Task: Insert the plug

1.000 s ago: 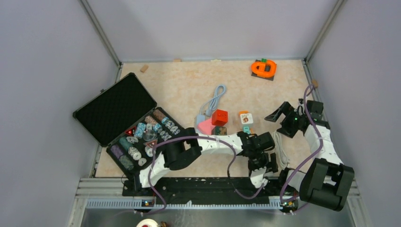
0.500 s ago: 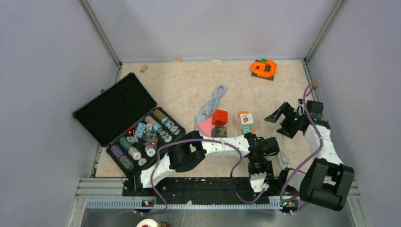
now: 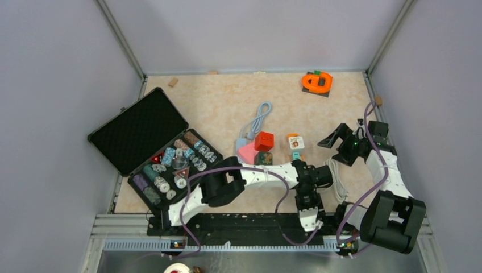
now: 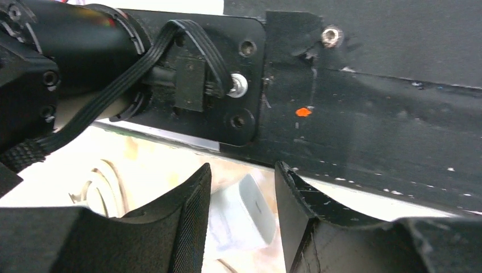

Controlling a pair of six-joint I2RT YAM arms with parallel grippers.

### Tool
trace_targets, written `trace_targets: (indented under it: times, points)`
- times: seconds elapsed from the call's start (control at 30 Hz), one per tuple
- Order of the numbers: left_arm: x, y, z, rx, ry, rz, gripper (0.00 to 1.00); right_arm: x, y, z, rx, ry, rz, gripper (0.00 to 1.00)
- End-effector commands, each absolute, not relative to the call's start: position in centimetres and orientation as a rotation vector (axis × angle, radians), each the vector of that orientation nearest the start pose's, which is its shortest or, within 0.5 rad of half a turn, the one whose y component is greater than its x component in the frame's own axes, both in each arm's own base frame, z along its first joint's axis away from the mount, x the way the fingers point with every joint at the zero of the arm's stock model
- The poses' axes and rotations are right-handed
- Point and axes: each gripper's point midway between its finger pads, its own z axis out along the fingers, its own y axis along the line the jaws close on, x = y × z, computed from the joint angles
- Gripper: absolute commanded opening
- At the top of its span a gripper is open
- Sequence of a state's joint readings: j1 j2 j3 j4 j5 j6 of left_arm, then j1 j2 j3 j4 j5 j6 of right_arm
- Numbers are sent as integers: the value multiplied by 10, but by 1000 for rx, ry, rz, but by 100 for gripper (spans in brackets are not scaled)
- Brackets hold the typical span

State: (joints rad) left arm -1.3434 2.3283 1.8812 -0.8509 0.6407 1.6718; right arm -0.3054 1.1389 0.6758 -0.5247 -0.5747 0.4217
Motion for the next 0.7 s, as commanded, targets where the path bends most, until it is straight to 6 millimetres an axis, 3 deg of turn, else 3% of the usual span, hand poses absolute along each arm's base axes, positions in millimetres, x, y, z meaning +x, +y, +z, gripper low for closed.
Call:
trace_targets:
  times: [0.0,0.13,0.2,0.23,0.3,0.37,0.67]
  points:
    - [33,-466,8,-3172,-213,962,50,268,30,118,610,2357,772,93]
    - [30,-463,19,-3258,-290,1016,60,262,32,116,603,2371,768,92]
    - [29,-475,32,-3362,-324,1092,72,259,32,116,602,2372,762,92]
    - [29,-479,39,-3393,-398,1133,80,258,32,116,599,2372,762,92]
    - [32,-489,52,-3424,-578,1208,87,257,33,118,593,2367,761,92]
    - [37,-501,62,-3388,-842,1265,98,257,33,120,590,2365,760,92]
    - [54,-538,80,-2949,-1716,1377,95,258,32,125,575,2356,758,92]
